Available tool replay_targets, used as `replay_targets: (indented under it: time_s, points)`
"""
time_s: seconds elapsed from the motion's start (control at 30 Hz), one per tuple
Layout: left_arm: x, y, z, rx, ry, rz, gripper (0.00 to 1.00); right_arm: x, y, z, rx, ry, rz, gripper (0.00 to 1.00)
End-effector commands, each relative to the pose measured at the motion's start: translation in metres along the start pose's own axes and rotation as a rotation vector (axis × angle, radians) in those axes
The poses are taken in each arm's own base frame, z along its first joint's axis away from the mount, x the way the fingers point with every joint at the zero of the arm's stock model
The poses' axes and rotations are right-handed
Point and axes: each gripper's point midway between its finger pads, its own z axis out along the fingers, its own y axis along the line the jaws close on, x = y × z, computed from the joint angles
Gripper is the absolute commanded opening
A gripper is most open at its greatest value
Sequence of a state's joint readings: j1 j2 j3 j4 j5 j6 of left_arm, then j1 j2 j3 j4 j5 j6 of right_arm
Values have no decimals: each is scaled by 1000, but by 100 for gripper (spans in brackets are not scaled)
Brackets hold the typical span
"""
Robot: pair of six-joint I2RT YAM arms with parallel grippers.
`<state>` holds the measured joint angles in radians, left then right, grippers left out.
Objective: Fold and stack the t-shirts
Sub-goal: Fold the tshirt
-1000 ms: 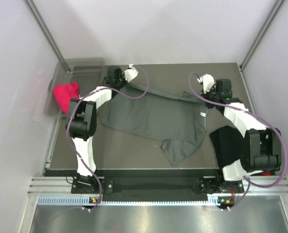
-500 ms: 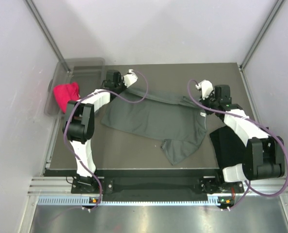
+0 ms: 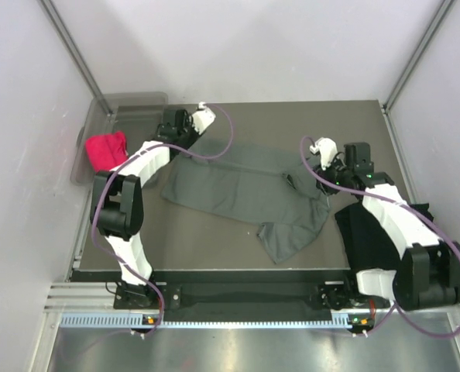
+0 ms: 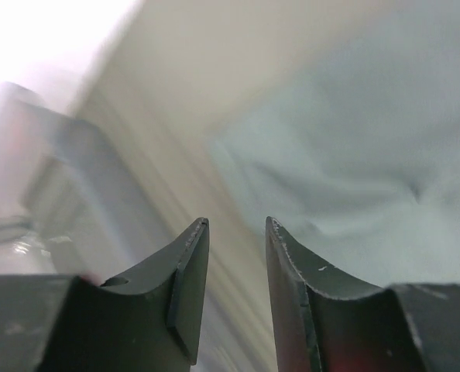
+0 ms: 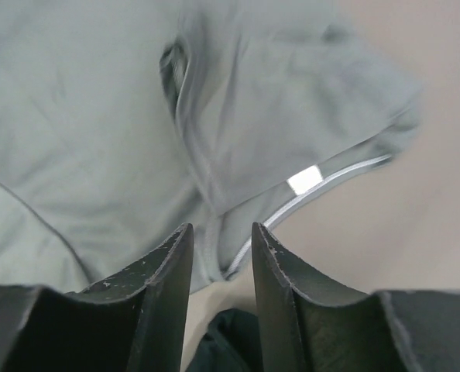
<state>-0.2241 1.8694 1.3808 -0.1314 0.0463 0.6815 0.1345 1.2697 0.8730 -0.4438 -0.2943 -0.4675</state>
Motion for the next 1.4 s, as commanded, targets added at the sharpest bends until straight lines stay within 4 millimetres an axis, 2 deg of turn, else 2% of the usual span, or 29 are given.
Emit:
replay_targets:
  time_s: [0.0,0.13,0.17,0.3,0.5,0.6,0.7,0.83,0.93,1.03,1.1,1.13,1.17,1.23,1.37]
  points:
    - [-58,28,-26,-40,-155,-72,41,-56,-16,-23,75,-175,-69,37]
    - [-55,18,0,-21,-123,-116,40,-58,-27,1,65,-131,-58,35]
    - [-52,17,5,-18,-103,-124,40,-56,-28,13,51,-115,-53,35]
    - [-36,10,30,-14,-39,-176,38,-71,-39,33,43,-138,-68,35]
    - [-32,7,44,-12,-5,-237,37,-74,-48,77,6,-104,-25,33]
    - [-31,8,43,-18,2,-259,36,-68,-43,93,-19,-79,-24,33]
    - [-23,2,37,-10,24,-262,36,-63,-30,107,-52,-55,-37,32]
    - [-9,3,25,-38,87,-261,36,-59,3,126,-122,-13,-75,30]
    - [2,6,13,-70,128,-242,36,-60,23,131,-159,-3,-95,30]
    - [19,11,5,-99,188,-231,37,-68,31,128,-171,-9,-103,30]
    - [25,17,1,-113,213,-241,42,-71,29,124,-157,-19,-104,29]
    - [29,18,0,-112,230,-249,53,-77,26,118,-140,-35,-109,29]
    - [35,15,-2,-96,258,-256,58,-75,23,116,-121,-33,-114,29]
    - [41,18,-3,-90,281,-285,56,-82,17,106,-85,-61,-129,29]
    - [55,18,0,-95,348,-280,54,-74,7,102,-46,-57,-134,29]
